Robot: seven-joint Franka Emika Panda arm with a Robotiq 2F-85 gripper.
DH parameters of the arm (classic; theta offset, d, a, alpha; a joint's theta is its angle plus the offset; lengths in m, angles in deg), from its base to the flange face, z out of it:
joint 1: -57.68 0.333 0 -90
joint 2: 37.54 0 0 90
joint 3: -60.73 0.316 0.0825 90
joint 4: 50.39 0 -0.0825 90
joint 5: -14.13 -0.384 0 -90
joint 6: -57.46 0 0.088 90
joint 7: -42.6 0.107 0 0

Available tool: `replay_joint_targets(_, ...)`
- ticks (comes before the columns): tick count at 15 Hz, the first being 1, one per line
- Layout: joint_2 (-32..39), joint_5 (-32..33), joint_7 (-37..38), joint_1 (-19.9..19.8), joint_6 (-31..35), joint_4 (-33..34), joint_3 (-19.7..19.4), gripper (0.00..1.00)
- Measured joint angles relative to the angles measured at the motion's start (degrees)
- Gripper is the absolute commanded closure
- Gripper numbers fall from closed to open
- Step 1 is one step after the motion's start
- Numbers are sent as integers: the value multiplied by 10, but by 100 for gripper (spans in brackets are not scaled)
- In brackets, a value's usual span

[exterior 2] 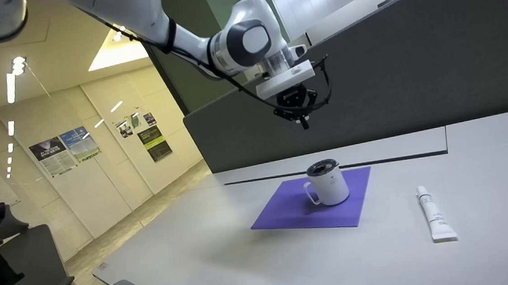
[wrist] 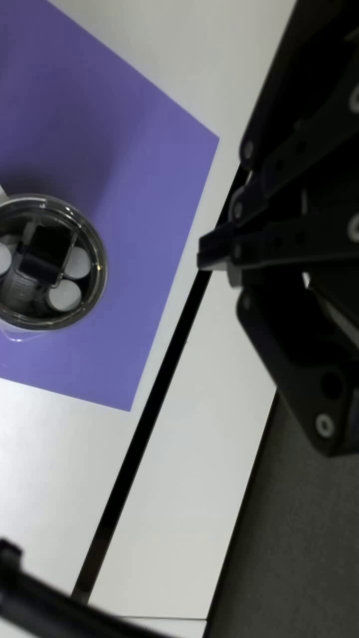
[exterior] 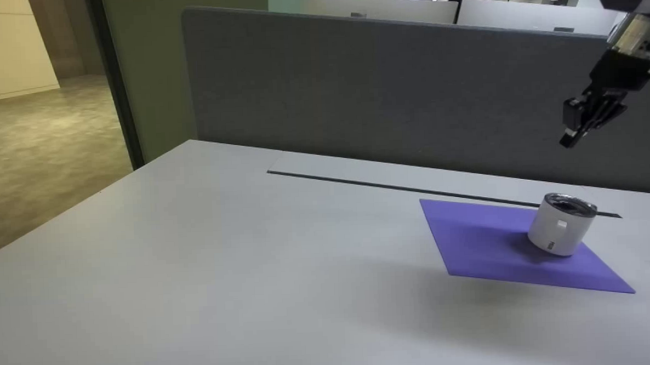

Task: Move the black thing on the mug

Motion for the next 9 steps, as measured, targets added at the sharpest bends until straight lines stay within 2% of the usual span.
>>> replay_joint_targets(4,-64,-2,-11,0,-62,-27,-6,47)
replay_joint_targets(9,-101,-2,-12,4,-83,-53,-24,13)
